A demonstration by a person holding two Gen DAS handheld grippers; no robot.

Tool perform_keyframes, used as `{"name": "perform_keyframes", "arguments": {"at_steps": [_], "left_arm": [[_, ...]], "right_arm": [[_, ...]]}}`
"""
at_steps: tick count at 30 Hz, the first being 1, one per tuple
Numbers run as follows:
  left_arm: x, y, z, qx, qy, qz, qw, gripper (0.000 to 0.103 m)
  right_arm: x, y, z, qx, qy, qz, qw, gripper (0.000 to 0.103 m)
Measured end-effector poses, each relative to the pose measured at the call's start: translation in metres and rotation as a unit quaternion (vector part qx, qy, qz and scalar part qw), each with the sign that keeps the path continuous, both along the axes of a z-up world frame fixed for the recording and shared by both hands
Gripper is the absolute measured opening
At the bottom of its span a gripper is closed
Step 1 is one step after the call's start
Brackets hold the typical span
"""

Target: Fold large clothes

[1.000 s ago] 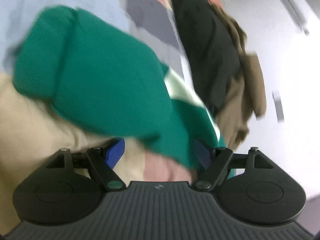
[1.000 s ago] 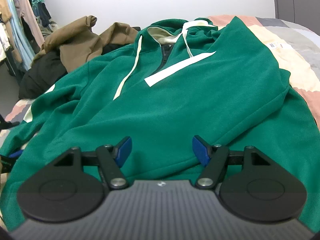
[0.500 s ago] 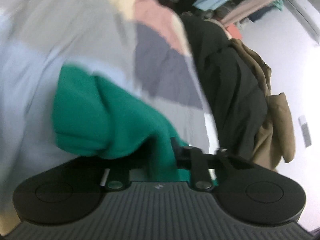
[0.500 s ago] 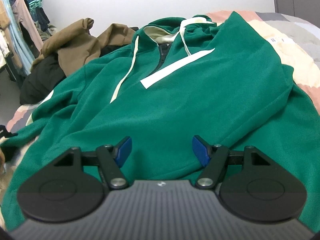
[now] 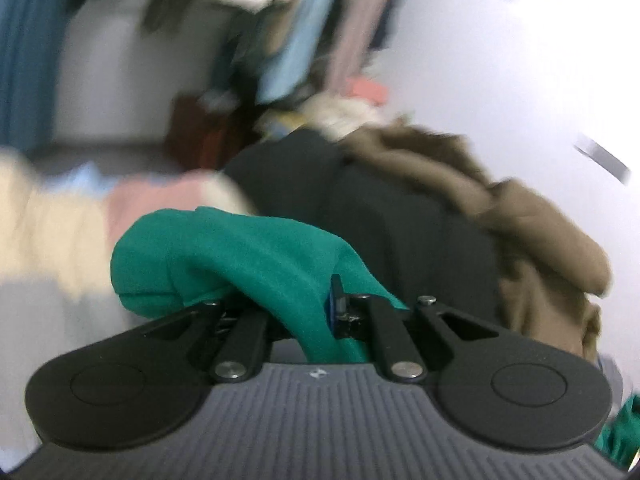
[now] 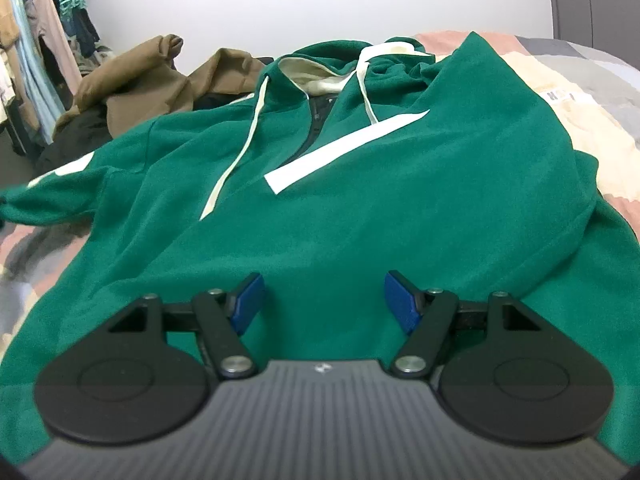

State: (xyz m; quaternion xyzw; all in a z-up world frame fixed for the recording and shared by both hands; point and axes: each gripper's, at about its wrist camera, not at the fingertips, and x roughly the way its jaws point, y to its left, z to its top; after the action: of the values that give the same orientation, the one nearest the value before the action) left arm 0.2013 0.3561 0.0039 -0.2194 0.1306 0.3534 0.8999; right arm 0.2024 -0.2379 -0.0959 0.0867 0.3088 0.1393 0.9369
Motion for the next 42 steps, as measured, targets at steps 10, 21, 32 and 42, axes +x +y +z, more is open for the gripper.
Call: {"name": "perform_keyframes", "arguments": {"at_steps": [10, 21, 32, 42], "left_arm": [[0.026, -0.148, 0.109, 0.221, -0.009, -0.205, 0.9536, 0.010], [0.010, -0.392, 0.089, 0.334, 0.019, -0.454, 0.8257, 0.010], [-0.001, -0.515, -0.074, 0.309, 0.172, -0.593, 0.7233, 0.010], [-0.019, -0.491, -0.085, 0.221, 0.175, -0.620, 0.7319, 0.079]], "right_arm": [[-0.003, -0.016, 0.009, 0.047, 0.005, -0.025, 0.999, 0.068], [-0.030, -0.056, 0.033, 0.083, -0.034, -0.062, 0.994, 0.068], [-0.039, -0.112, 0.024, 0.131, -0.032, -0.123, 0.983, 0.071], [-0.040, -0.114, 0.024, 0.164, -0.046, -0.103, 0.980, 0.071]]}}
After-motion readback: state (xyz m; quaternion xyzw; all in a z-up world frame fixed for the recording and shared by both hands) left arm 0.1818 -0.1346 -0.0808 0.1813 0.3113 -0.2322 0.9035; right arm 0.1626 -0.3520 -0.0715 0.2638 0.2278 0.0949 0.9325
